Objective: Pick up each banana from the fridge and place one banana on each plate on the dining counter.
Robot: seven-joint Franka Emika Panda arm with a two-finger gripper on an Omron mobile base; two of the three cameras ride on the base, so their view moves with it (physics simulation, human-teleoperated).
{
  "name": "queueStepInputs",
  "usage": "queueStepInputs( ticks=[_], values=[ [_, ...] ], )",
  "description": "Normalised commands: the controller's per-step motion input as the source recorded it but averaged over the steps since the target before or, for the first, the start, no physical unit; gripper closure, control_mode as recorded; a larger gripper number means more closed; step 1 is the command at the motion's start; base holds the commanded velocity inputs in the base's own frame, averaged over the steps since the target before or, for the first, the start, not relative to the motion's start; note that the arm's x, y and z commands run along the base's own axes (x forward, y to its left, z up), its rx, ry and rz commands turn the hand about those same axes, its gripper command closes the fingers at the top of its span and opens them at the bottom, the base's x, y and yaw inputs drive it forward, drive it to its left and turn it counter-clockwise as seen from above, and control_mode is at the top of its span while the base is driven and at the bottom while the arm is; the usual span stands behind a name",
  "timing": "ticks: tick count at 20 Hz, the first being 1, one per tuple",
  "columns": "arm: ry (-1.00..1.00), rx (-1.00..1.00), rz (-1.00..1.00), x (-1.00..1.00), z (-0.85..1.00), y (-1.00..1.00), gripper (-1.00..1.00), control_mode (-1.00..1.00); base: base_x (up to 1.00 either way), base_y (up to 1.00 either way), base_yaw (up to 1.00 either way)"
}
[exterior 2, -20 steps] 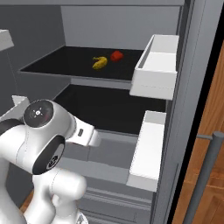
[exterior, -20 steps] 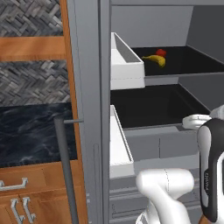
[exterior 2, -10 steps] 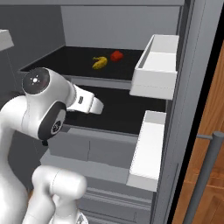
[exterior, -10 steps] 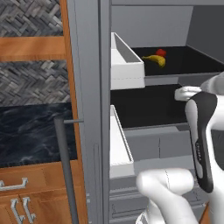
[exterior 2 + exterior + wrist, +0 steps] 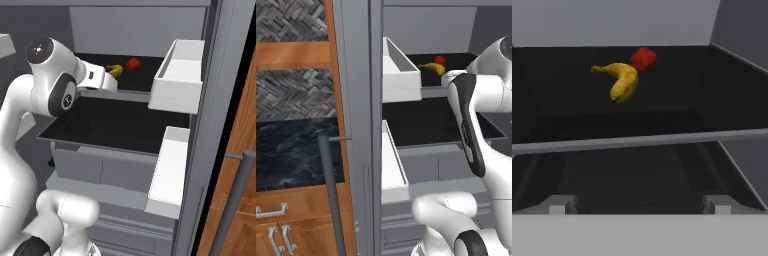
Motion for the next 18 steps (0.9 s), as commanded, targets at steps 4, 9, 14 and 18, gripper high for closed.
queueStepInputs(
  ticks=[4, 9, 14, 18],
  values=[
    [0.06, -0.06, 0.00, 0.80, 0.35, 0.17, -1.00, -1.00, 0.00, 0.00, 0.00],
    [0.16, -0.01, 0.00, 0.82, 0.04, 0.05, -1.00, -1.00, 0.00, 0.00, 0.00],
    [0.12, 0.00, 0.00, 0.76, -0.12, 0.00, -1.00, -1.00, 0.00, 0.00, 0.00],
    [0.05, 0.00, 0.00, 0.68, -0.19, 0.00, -1.00, -1.00, 0.00, 0.00, 0.00]
  ],
)
